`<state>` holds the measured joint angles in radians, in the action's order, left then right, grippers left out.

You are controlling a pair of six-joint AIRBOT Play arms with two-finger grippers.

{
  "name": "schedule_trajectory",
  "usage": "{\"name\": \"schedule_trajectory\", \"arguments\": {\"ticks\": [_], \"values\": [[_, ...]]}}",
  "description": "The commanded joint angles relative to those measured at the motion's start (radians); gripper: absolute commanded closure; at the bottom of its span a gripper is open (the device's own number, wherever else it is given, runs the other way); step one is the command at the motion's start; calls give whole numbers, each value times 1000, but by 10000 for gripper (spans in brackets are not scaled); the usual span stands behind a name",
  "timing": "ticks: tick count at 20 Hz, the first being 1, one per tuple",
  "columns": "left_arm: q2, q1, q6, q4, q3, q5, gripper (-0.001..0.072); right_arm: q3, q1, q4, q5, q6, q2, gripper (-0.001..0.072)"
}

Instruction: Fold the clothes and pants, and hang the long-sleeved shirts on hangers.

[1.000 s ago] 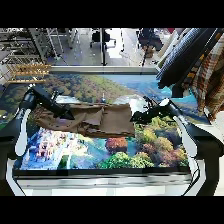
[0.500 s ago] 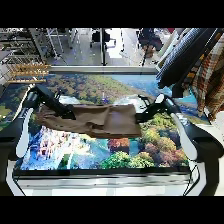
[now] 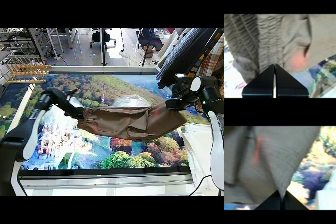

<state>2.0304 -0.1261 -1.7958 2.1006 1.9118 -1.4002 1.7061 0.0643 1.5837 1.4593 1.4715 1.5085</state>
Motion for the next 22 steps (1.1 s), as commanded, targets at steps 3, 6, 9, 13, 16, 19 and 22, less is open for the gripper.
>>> {"name": "schedule_trajectory", "arguments": {"ticks": [3,6,9,13,16,19,22], "values": [[29,-67,38,-198,-5,77,702,22,-233,-151,-121,195,-40,695],[-13,-26,37,-86,5,55,701,22,-433,-197,-336,231,-3,695],[-155,61,37,-4,15,-10,700,22,-589,-204,-514,283,82,694],[-343,188,37,2,15,-140,700,23,-744,-316,-854,238,256,694],[-381,228,36,2,14,-182,700,80,-788,-478,-967,141,394,529],[-349,214,26,3,10,-182,700,191,-723,-478,-780,82,393,189],[-277,160,26,3,10,-183,700,231,-533,-389,-488,188,312,189]]}}
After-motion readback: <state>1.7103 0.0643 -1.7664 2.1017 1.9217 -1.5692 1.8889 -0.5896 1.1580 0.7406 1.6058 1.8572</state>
